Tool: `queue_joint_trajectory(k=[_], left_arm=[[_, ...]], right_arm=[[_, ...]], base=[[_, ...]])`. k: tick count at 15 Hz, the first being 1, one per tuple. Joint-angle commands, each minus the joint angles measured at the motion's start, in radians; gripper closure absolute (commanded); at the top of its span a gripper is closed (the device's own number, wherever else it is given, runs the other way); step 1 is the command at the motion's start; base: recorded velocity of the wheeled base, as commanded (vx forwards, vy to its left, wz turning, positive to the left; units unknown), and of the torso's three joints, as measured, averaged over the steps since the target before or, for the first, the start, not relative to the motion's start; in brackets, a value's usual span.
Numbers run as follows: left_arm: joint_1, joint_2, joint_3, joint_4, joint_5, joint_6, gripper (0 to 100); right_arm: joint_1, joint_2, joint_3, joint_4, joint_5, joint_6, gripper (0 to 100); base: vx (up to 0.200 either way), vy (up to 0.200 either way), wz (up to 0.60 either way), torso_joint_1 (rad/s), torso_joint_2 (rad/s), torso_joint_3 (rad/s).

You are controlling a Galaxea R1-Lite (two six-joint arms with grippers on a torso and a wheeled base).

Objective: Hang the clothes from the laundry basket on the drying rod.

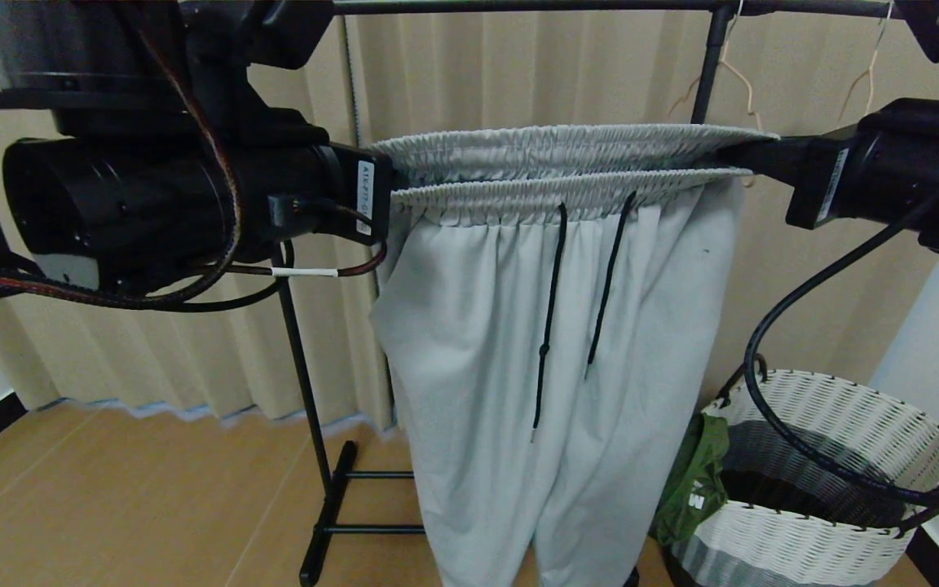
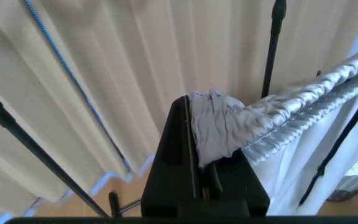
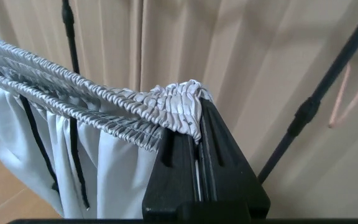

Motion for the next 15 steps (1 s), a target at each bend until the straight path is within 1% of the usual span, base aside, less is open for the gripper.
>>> queue_joint_trajectory(k=[1, 3, 5, 8, 10, 11, 12, 13, 15], left_arm=[[-0.011, 0.012, 0.005, 0.0, 0.01, 0.0, 100], [-0.022, 0.014, 0.005, -0.002, 0.02, 0.0, 100], [-0.017, 0.051, -0.027, -0.02, 0.026, 0.004, 100], [-0.016, 0.098, -0.067, -0.054, 0.046, 0.029, 100], [-0.016, 0.14, -0.104, -0.072, 0.047, 0.037, 100], [-0.016, 0.178, -0.145, -0.074, 0.05, 0.037, 100], [-0.014, 0.21, -0.176, -0.075, 0.055, 0.037, 100], [-0.013, 0.23, -0.199, -0.075, 0.056, 0.035, 100], [0.001, 0.272, -0.242, -0.079, 0.064, 0.027, 100]], right_arm=[[-0.012, -0.004, 0.007, 0.0, 0.0, 0.0, 100], [-0.015, -0.007, 0.011, 0.006, -0.002, 0.0, 100], [-0.05, -0.046, 0.045, 0.01, -0.003, -0.001, 100], [-0.053, -0.103, 0.085, 0.014, -0.003, -0.003, 100], [-0.053, -0.165, 0.114, 0.058, 0.001, -0.003, 100], [-0.045, -0.224, 0.137, 0.107, 0.01, -0.004, 100], [-0.035, -0.255, 0.16, 0.126, 0.02, -0.009, 100], [-0.016, -0.284, 0.18, 0.129, 0.046, -0.021, 100], [0.037, -0.346, 0.228, 0.133, 0.128, -0.064, 100]], base=[[0.0, 0.0, 0.0, 0.0, 0.0, 0.0], [0.0, 0.0, 0.0, 0.0, 0.0, 0.0], [0.0, 0.0, 0.0, 0.0, 0.0, 0.0], [0.0, 0.0, 0.0, 0.0, 0.0, 0.0], [0.0, 0.0, 0.0, 0.0, 0.0, 0.0], [0.0, 0.0, 0.0, 0.0, 0.0, 0.0], [0.0, 0.0, 0.0, 0.0, 0.0, 0.0], [0.0, 0.0, 0.0, 0.0, 0.0, 0.0], [0.0, 0.0, 0.0, 0.0, 0.0, 0.0]])
